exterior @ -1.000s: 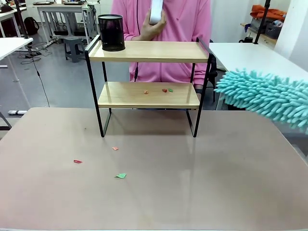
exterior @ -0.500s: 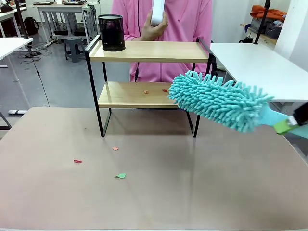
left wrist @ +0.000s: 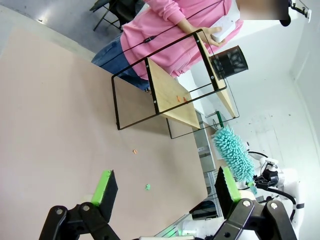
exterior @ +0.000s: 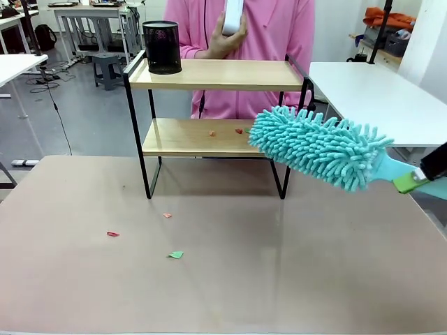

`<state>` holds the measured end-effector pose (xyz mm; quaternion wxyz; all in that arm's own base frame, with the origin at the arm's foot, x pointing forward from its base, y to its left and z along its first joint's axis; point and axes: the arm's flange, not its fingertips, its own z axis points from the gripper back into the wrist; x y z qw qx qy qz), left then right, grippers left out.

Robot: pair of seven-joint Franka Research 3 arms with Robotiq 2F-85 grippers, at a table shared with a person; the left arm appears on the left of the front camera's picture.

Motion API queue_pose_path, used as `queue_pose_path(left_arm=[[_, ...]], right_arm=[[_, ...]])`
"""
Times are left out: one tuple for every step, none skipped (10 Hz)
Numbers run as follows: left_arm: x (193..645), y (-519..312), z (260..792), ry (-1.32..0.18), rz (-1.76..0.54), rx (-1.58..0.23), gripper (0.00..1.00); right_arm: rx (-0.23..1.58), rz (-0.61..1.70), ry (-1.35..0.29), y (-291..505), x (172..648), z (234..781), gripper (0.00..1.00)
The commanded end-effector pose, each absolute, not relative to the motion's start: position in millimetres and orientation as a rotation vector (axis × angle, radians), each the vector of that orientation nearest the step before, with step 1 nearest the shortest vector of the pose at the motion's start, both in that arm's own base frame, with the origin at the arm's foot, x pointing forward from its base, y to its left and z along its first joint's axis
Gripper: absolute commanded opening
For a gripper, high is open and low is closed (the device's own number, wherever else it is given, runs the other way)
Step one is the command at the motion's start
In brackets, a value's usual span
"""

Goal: Clean the shelf.
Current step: Clean the remaining tier of the Shelf with the Duster once objects are removed.

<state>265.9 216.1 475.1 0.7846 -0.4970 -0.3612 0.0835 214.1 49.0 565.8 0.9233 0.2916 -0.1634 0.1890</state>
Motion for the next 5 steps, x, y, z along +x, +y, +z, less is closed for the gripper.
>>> queue_pose_path(left_arm=[[267, 214, 476, -0.809, 0.166, -1.084, 1.00], [267, 214, 476, -0.809, 0.166, -1.084, 1.00], [267, 214, 476, -0.809, 0.166, -1.084, 1.00], [267, 214, 476, -0.809, 0.166, -1.084, 1.00], [267, 214, 476, -0.809, 0.166, -1.084, 1.00]], right_arm=[[0.533, 0.350, -0.348, 79, 250, 566, 0.13], [0.496, 0.307, -0.375, 88, 271, 565, 0.13], [0.483, 0.277, -0.377, 100, 288, 564, 0.13], [0.458, 0.264, -0.379, 110, 301, 563, 0.13], [0.409, 0.219, -0.401, 121, 314, 559, 0.13]])
